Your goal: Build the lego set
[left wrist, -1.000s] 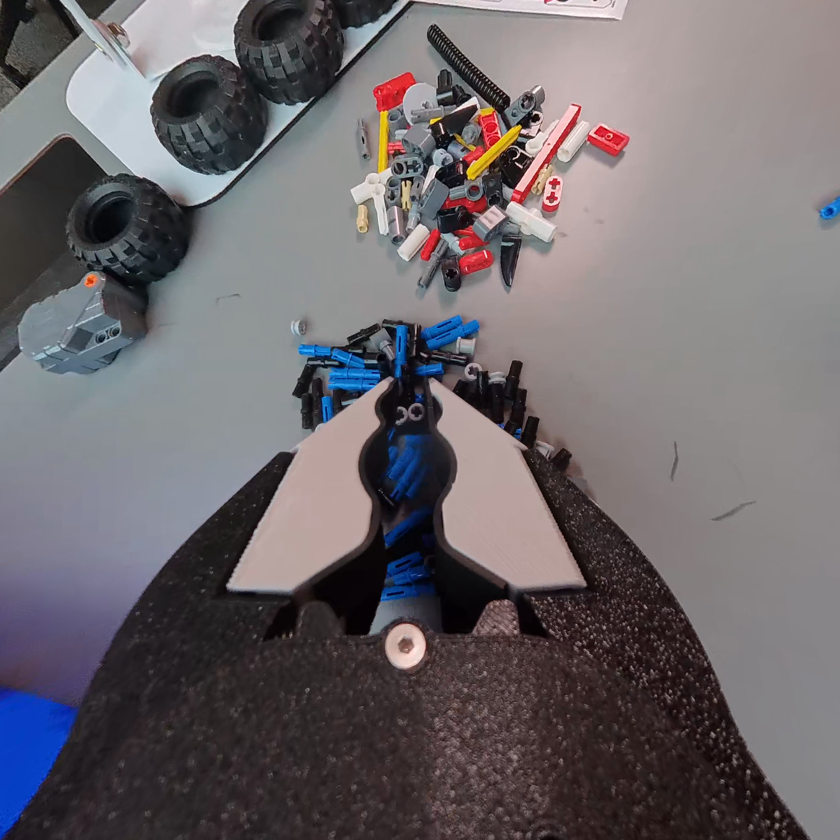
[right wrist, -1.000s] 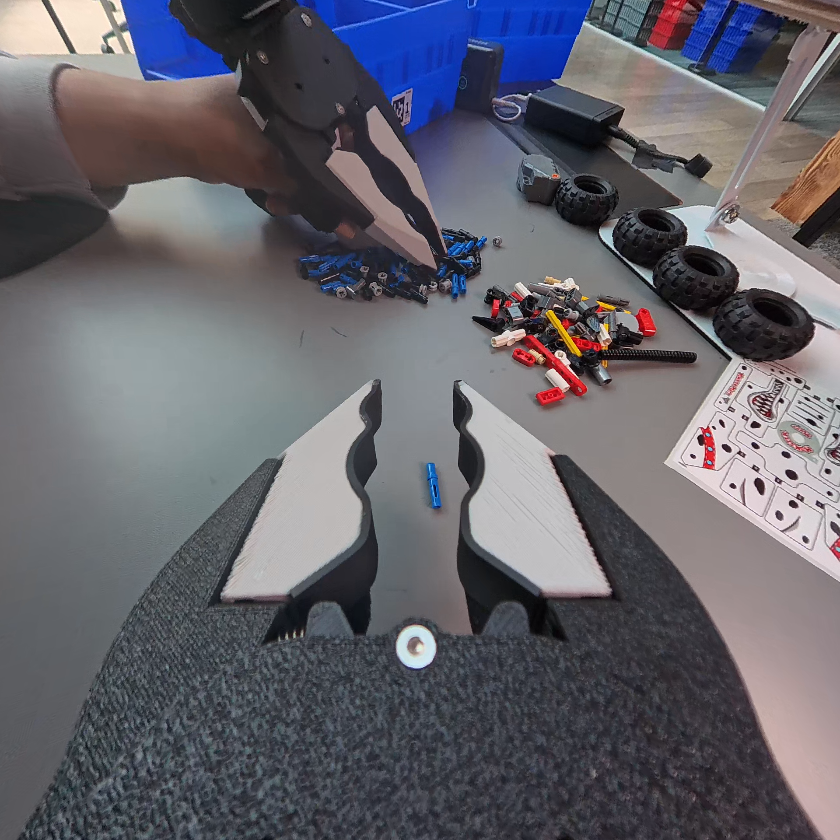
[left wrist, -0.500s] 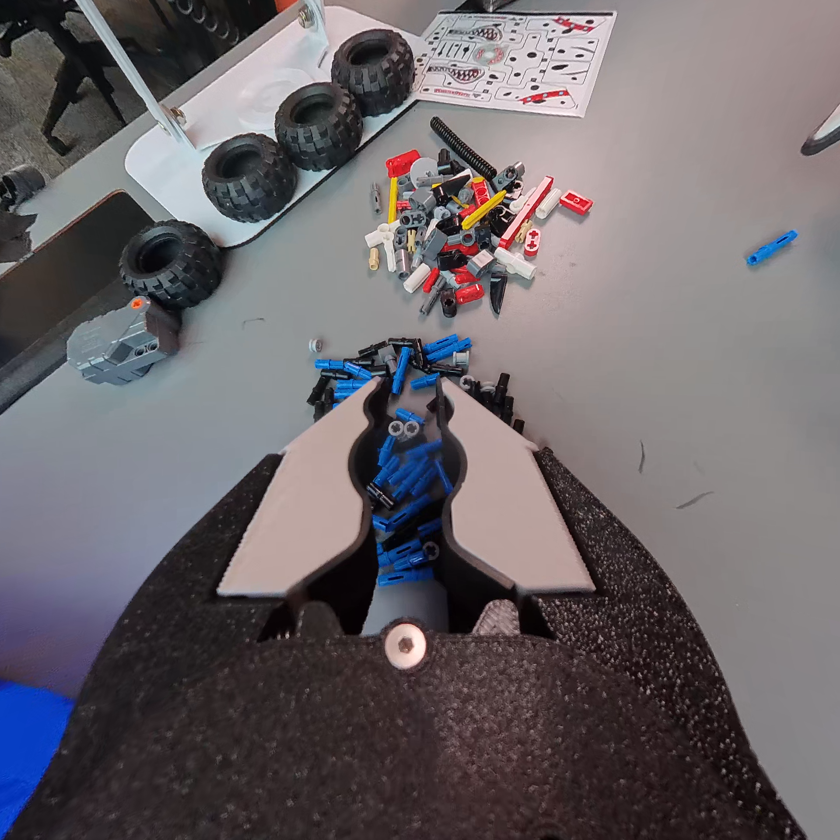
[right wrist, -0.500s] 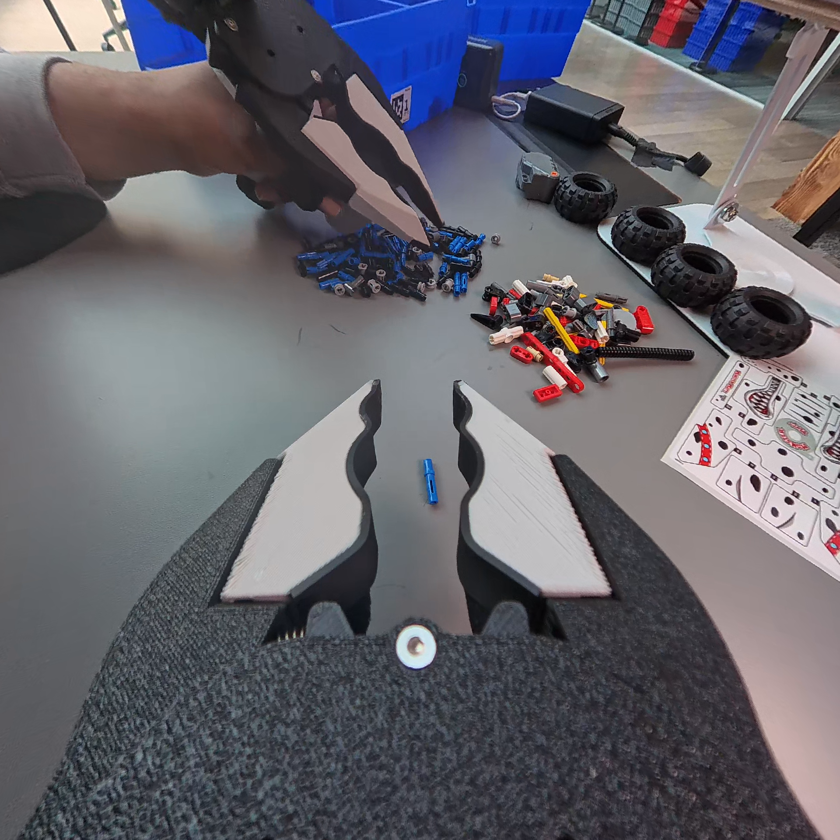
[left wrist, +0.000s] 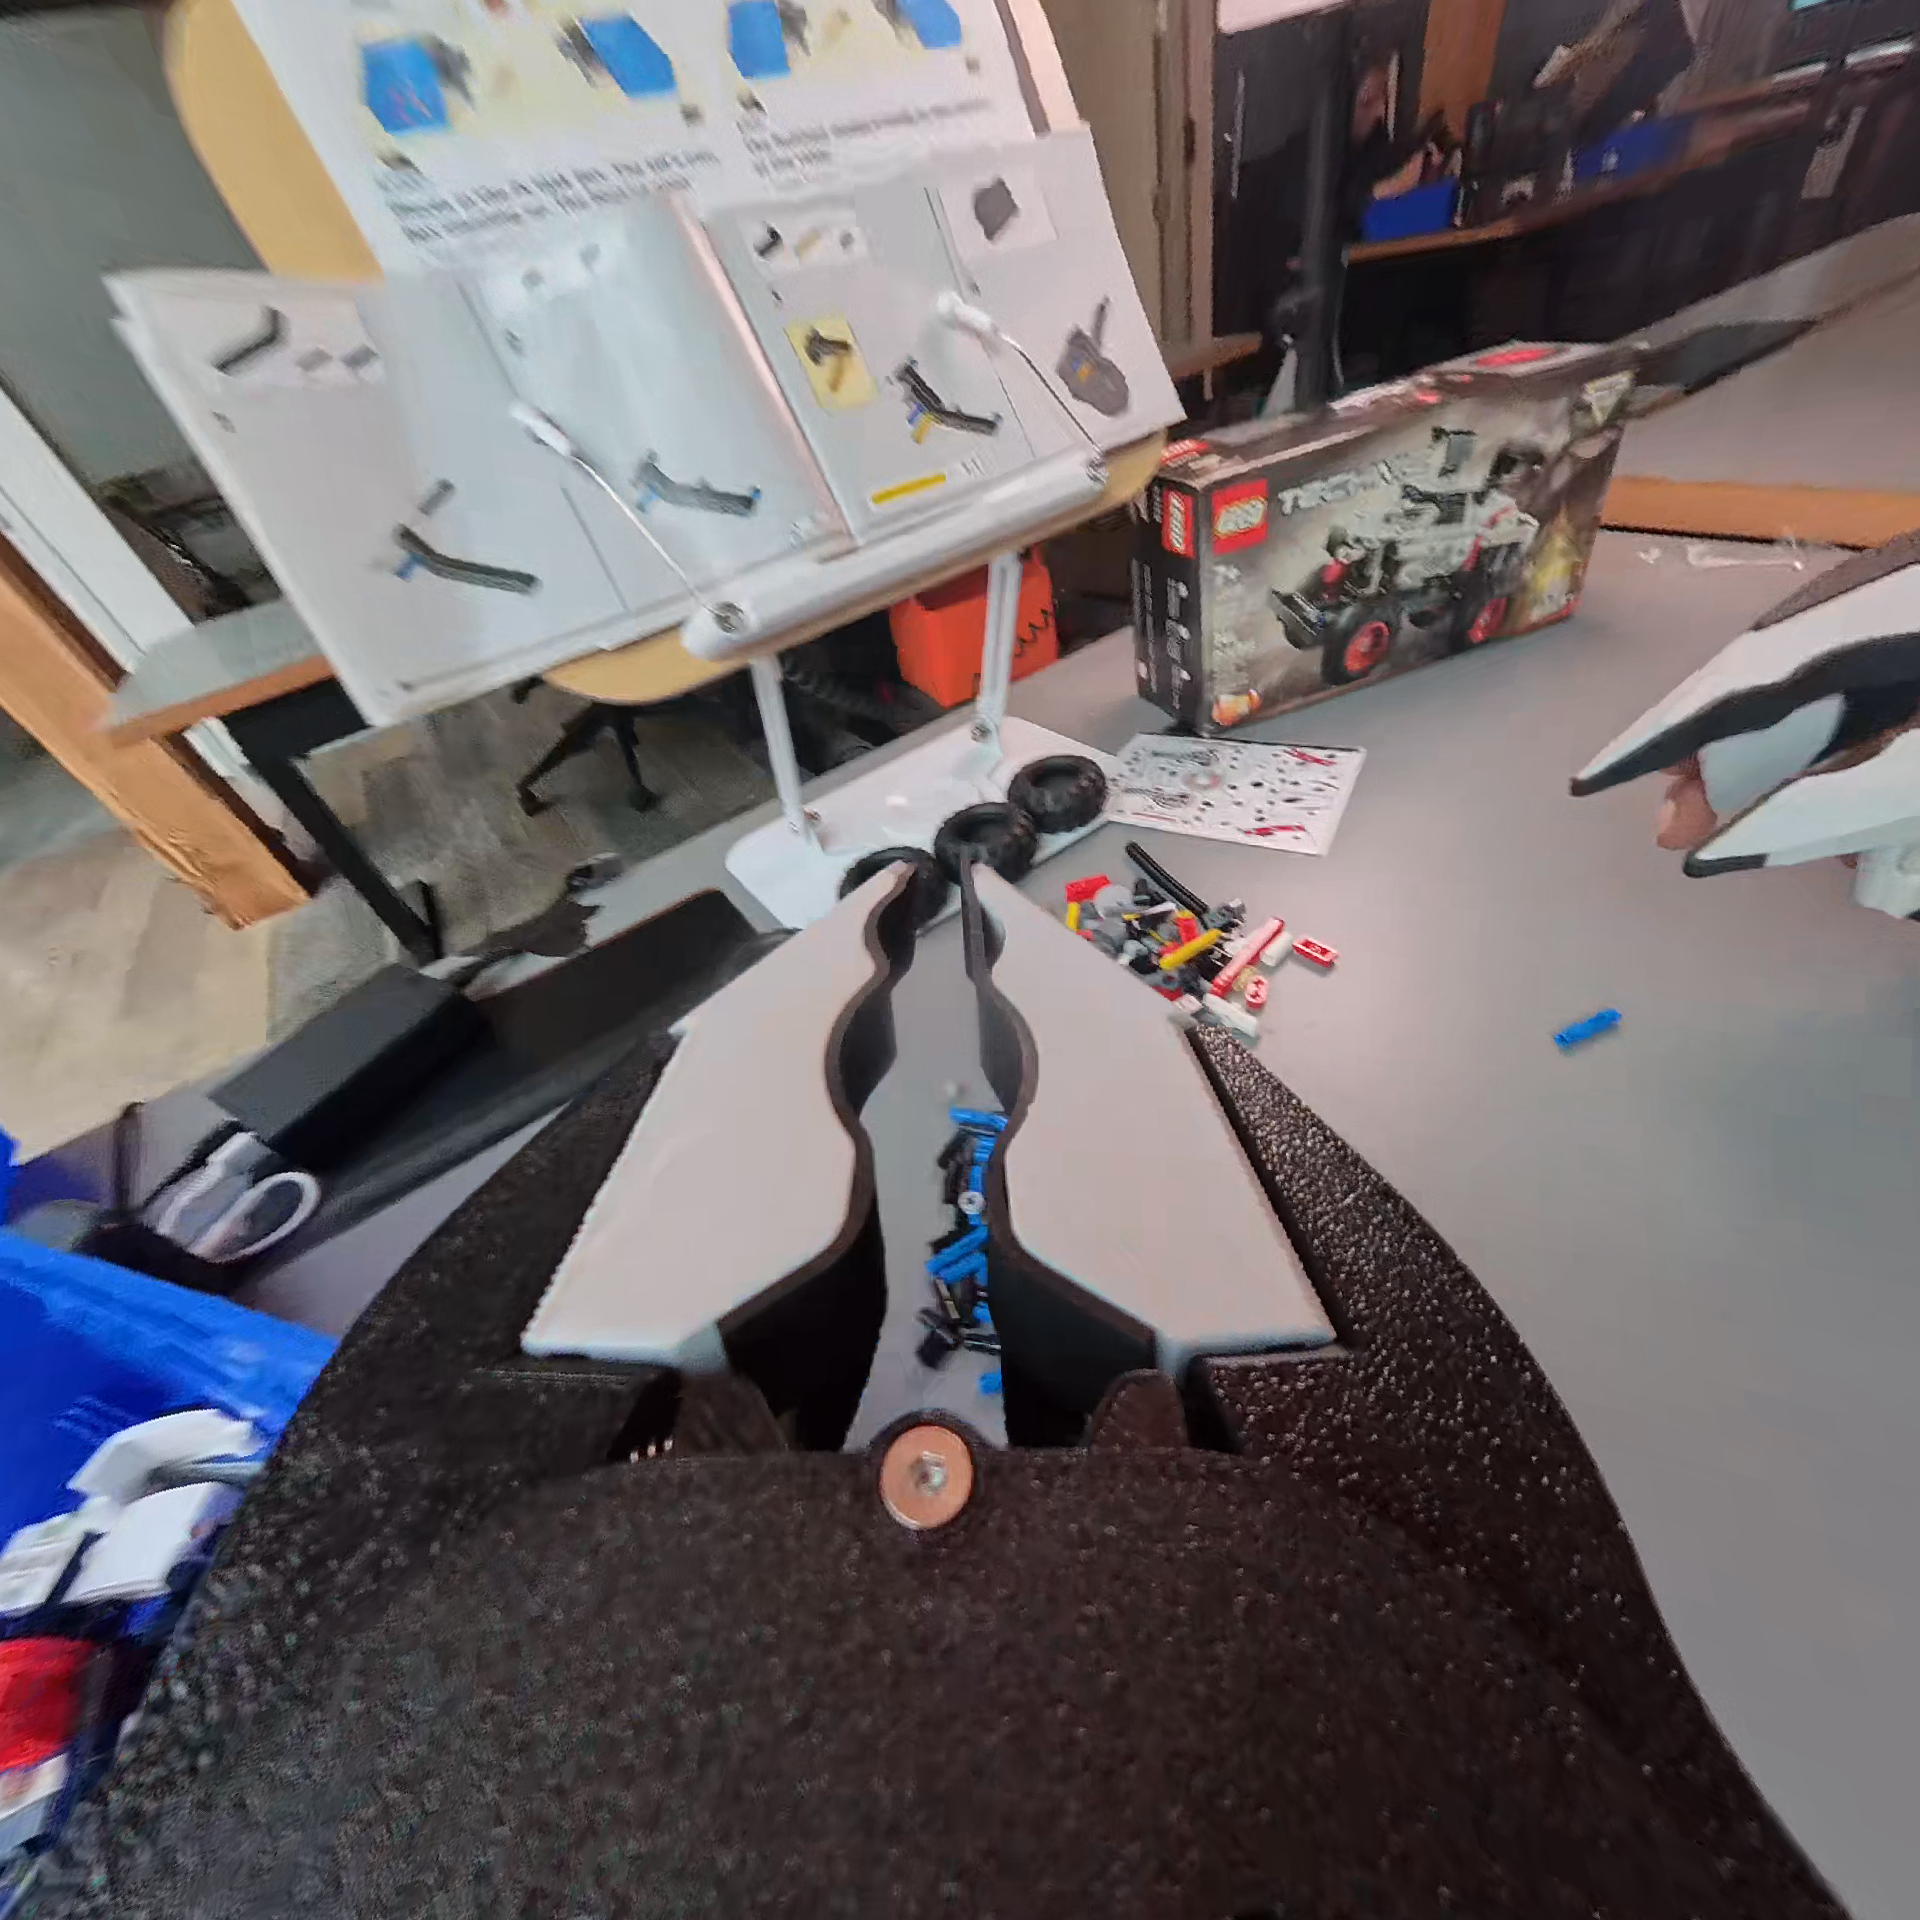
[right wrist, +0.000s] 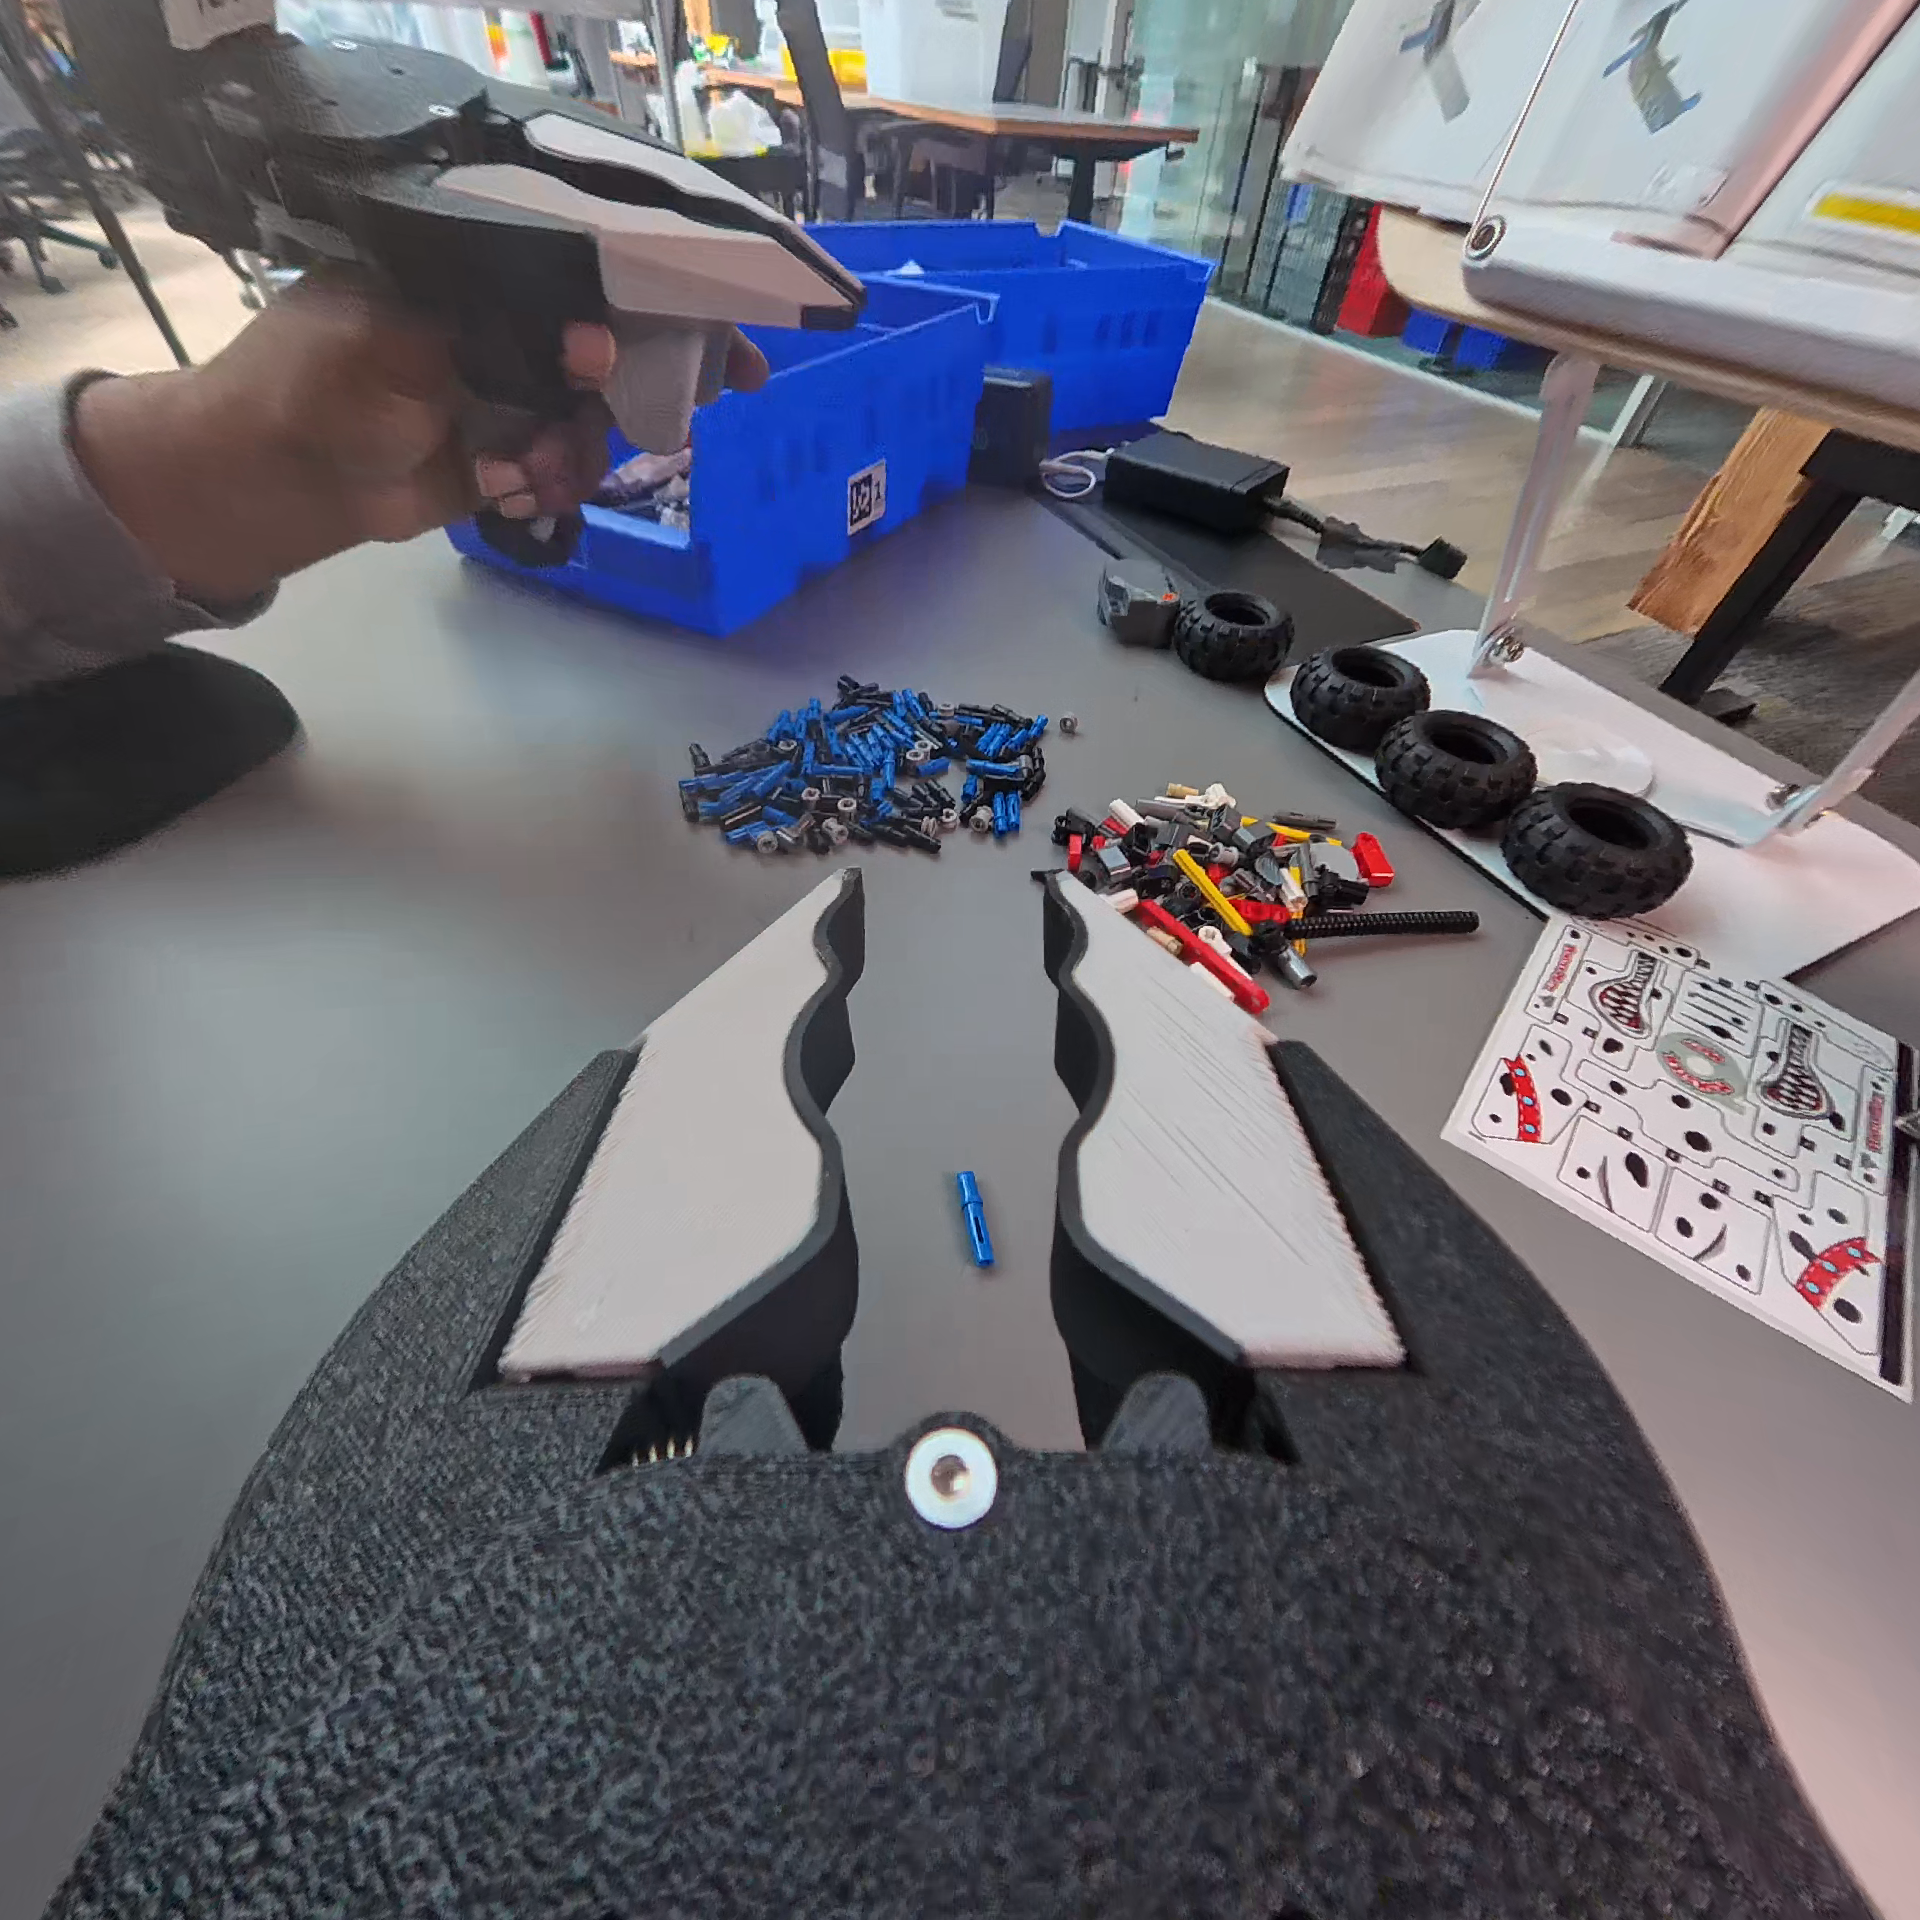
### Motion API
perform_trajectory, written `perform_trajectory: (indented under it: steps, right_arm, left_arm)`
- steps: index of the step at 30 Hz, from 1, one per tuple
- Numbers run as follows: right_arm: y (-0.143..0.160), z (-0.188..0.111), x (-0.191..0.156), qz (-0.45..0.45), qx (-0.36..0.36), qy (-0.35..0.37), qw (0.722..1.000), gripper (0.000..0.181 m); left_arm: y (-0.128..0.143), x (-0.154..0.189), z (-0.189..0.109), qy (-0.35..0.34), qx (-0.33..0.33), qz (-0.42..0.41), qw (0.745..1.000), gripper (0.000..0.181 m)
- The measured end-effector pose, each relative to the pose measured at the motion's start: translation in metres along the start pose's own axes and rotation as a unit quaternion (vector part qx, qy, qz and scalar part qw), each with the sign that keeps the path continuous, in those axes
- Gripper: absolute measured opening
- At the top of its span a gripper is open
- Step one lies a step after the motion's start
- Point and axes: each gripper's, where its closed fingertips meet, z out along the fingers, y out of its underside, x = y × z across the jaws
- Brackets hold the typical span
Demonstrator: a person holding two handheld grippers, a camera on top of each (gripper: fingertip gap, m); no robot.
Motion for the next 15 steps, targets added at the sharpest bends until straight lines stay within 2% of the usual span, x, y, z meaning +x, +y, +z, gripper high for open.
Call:
perform_trajectory:
  steps: [4, 7, 11, 15]
  right_arm:
    - [-0.029, -0.016, 0.006, 0.009, 0.061, 0.033, 0.998, 0.035]
    - [-0.033, -0.025, 0.004, 0.015, 0.077, 0.045, 0.996, 0.035]
    - [-0.025, -0.034, -0.004, 0.013, 0.075, 0.044, 0.996, 0.031]
    - [-0.017, -0.034, -0.008, 0.016, 0.066, 0.036, 0.997, 0.029]
  left_arm:
    - [-0.044, -0.084, -0.058, -0.104, 0.023, 0.016, 0.994, 0.016]
    - [-0.042, -0.144, -0.1, -0.141, -0.034, -0.005, 0.989, 0.022]
    - [-0.005, -0.204, -0.134, -0.152, -0.164, -0.016, 0.974, 0.023]
    - [0.067, -0.239, -0.148, -0.138, -0.348, -0.011, 0.927, 0.024]
